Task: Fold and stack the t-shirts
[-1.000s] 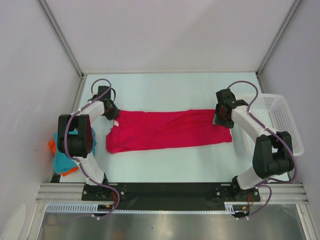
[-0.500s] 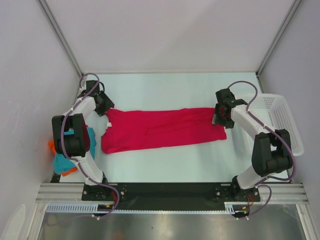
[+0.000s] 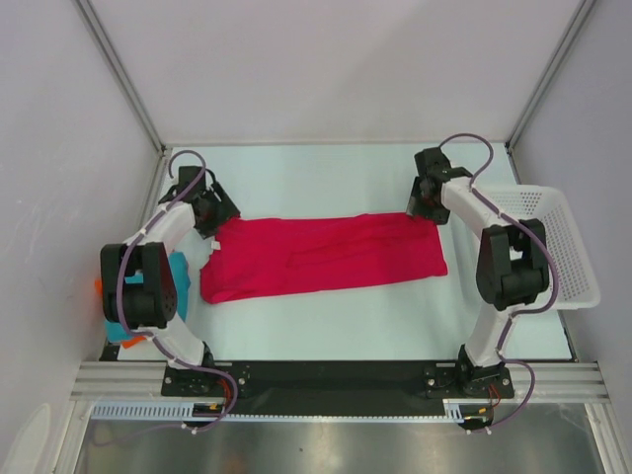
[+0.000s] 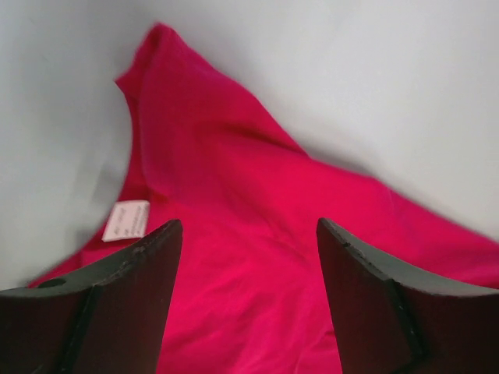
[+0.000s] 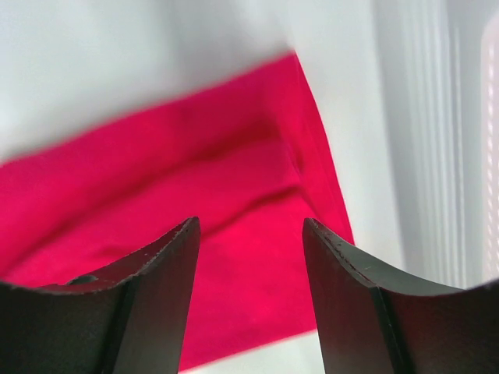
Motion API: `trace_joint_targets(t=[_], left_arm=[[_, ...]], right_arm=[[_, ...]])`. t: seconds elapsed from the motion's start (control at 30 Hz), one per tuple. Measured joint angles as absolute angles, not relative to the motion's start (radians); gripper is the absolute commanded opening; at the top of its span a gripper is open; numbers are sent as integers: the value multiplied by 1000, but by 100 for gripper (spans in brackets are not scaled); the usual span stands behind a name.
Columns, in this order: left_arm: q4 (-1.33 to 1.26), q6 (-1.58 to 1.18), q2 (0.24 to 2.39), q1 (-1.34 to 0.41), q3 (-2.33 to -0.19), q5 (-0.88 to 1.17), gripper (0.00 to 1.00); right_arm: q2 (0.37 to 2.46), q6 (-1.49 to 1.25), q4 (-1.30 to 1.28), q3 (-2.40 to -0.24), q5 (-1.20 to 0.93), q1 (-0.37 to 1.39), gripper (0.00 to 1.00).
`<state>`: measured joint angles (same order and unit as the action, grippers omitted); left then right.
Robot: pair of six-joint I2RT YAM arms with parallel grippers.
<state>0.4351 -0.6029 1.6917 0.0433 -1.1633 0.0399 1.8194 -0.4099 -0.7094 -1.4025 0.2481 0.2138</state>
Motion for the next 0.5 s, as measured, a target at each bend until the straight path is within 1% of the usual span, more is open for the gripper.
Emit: trace_joint_targets(t=[0.2, 0.5], left_arm=[[427, -601, 1640, 6, -1081, 65, 75], [426, -601, 1635, 7, -1065, 79, 75]], right_arm=[[1924, -404, -706, -1519, 269, 213, 61], [1988, -387, -710, -1528, 290, 196, 61]])
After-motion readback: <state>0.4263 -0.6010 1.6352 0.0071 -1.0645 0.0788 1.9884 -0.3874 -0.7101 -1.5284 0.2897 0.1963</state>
